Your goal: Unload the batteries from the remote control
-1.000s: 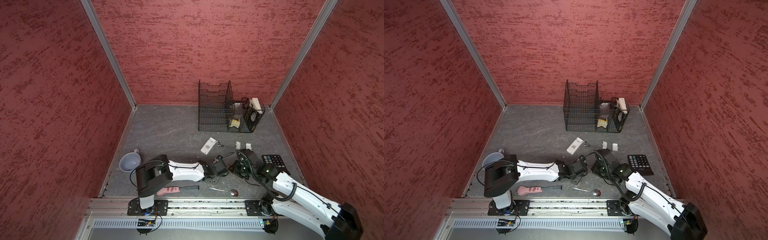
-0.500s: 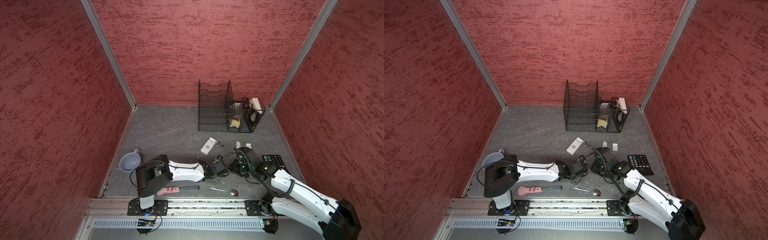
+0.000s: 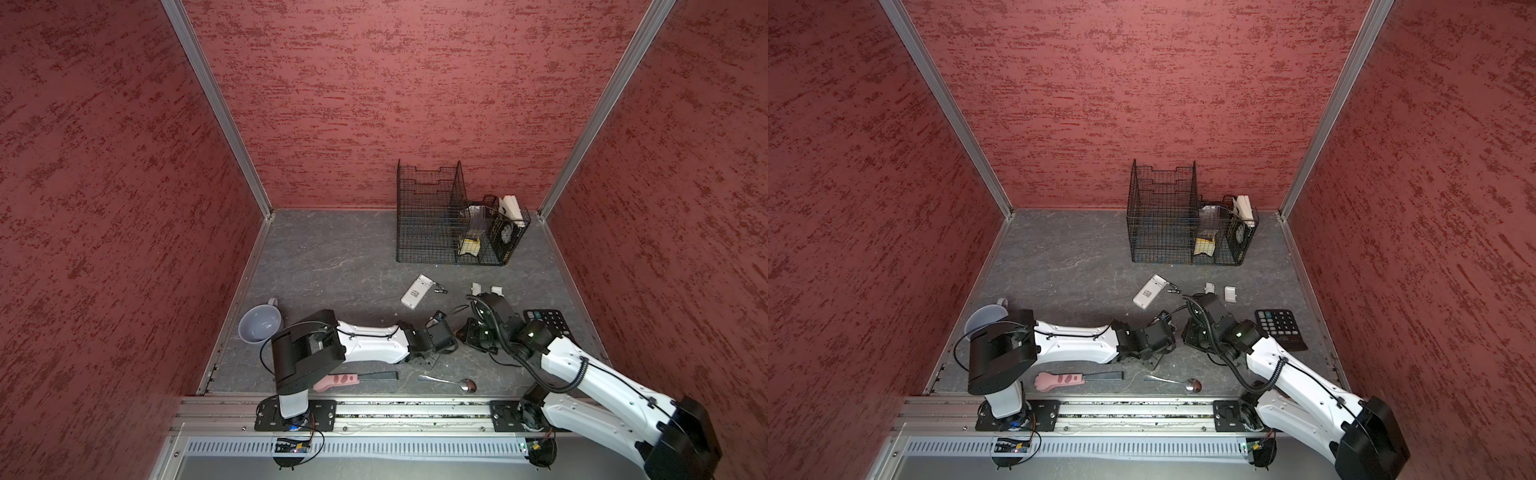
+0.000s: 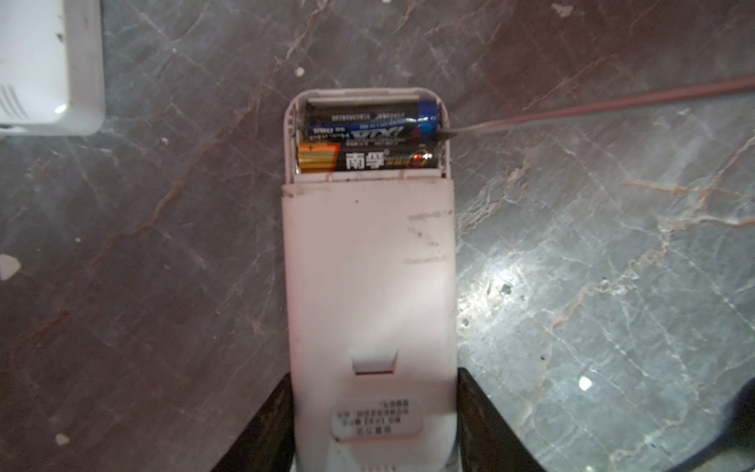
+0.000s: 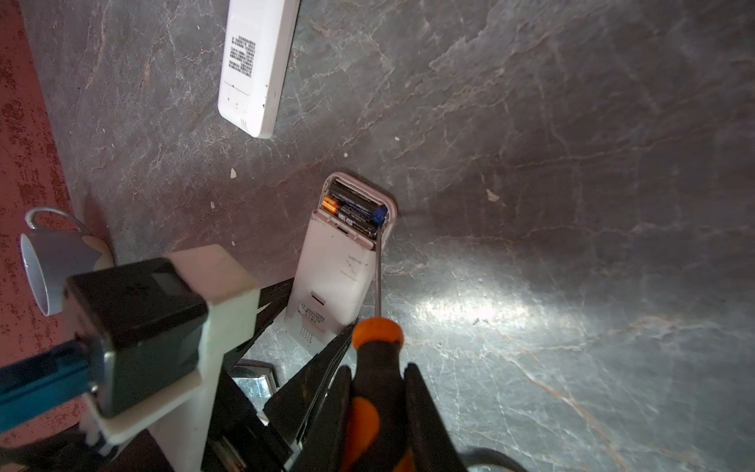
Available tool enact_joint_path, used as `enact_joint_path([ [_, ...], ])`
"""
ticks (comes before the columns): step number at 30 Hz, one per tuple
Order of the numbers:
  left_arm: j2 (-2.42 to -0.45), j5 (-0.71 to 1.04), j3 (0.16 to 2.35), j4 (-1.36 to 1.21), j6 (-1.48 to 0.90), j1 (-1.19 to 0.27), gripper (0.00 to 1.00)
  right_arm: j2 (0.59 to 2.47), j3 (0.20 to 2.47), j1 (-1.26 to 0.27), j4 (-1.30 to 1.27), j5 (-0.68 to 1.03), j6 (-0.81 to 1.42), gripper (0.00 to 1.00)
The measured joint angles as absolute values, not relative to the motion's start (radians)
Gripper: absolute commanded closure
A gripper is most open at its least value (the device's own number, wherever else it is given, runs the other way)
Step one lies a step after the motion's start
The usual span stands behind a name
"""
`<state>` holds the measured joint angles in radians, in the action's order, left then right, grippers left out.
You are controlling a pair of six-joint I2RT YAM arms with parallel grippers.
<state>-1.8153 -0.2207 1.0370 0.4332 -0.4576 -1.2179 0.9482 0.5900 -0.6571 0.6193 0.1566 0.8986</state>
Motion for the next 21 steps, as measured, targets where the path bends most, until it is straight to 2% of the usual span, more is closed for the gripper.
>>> enact_joint_path([
  [21,-1.821,-0.222,1.038,0.431,-0.448,-1.219,0.65,0.949,0.652,-0.657,0.556,0.150,0.882,1.00],
])
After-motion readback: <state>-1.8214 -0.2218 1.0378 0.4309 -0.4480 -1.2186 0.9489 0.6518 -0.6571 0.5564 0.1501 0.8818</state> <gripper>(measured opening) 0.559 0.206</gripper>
